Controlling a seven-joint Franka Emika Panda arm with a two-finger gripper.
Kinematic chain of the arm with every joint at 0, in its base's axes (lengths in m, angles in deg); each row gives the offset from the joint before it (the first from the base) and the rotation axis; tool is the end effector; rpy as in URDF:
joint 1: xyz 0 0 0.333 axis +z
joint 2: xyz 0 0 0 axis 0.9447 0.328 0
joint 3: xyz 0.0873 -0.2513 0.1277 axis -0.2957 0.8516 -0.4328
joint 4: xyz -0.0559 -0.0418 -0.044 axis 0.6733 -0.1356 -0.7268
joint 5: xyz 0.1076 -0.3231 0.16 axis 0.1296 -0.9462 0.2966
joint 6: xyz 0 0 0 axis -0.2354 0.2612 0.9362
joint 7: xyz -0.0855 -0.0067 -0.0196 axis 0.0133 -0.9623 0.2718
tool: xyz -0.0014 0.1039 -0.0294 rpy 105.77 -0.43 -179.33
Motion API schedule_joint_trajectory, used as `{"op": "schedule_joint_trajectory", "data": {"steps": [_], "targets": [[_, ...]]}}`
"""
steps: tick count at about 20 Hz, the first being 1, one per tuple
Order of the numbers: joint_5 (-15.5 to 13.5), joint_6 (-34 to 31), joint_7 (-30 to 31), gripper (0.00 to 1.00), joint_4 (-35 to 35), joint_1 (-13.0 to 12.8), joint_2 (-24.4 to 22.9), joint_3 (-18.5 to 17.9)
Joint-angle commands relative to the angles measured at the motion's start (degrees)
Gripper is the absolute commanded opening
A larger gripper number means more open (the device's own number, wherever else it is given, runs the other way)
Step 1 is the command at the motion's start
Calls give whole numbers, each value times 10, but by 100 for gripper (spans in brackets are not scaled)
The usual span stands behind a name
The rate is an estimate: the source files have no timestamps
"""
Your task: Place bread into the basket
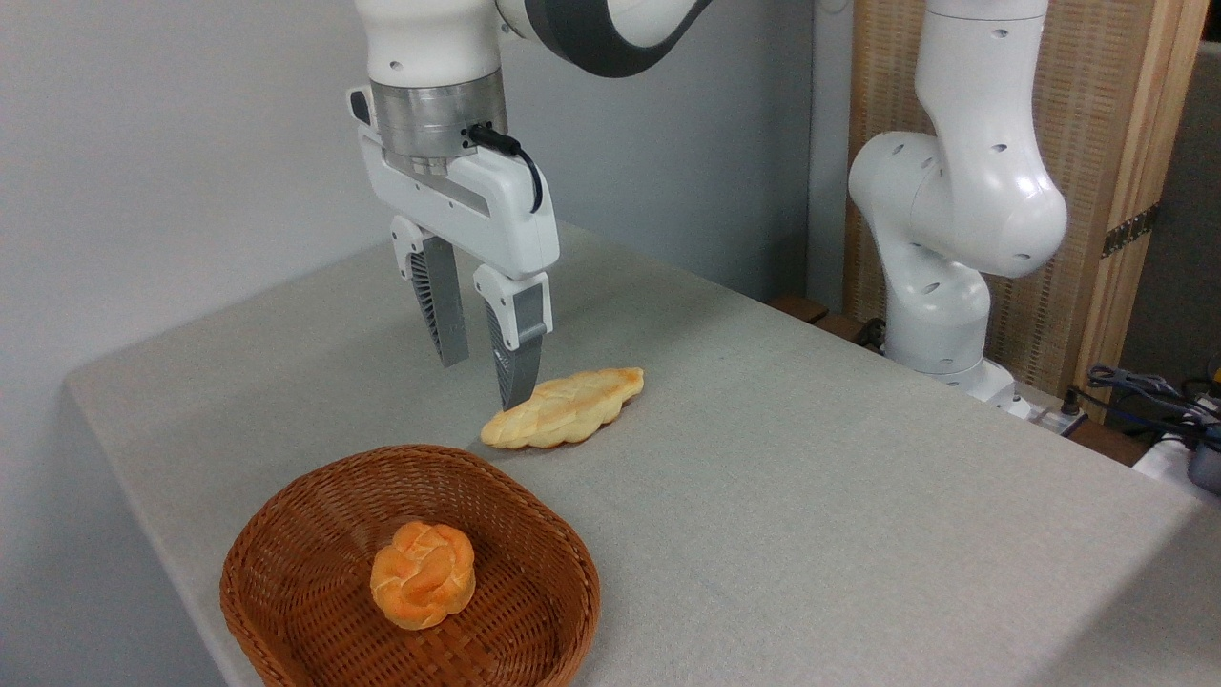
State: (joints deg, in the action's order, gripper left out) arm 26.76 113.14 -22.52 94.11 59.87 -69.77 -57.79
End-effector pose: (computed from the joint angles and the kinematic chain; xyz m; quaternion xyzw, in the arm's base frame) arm 0.5220 -0.0653 0.5363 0.9304 -0.3640 0.0401 0.0129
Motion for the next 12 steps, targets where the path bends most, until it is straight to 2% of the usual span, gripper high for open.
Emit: {"op": "schedule_joint_trajectory", "data": {"steps": [1,12], "targets": [[-1,-12,8,100,-10,-4,2,-3],[-2,-16,10,100,-10,-5,1,-3]]}}
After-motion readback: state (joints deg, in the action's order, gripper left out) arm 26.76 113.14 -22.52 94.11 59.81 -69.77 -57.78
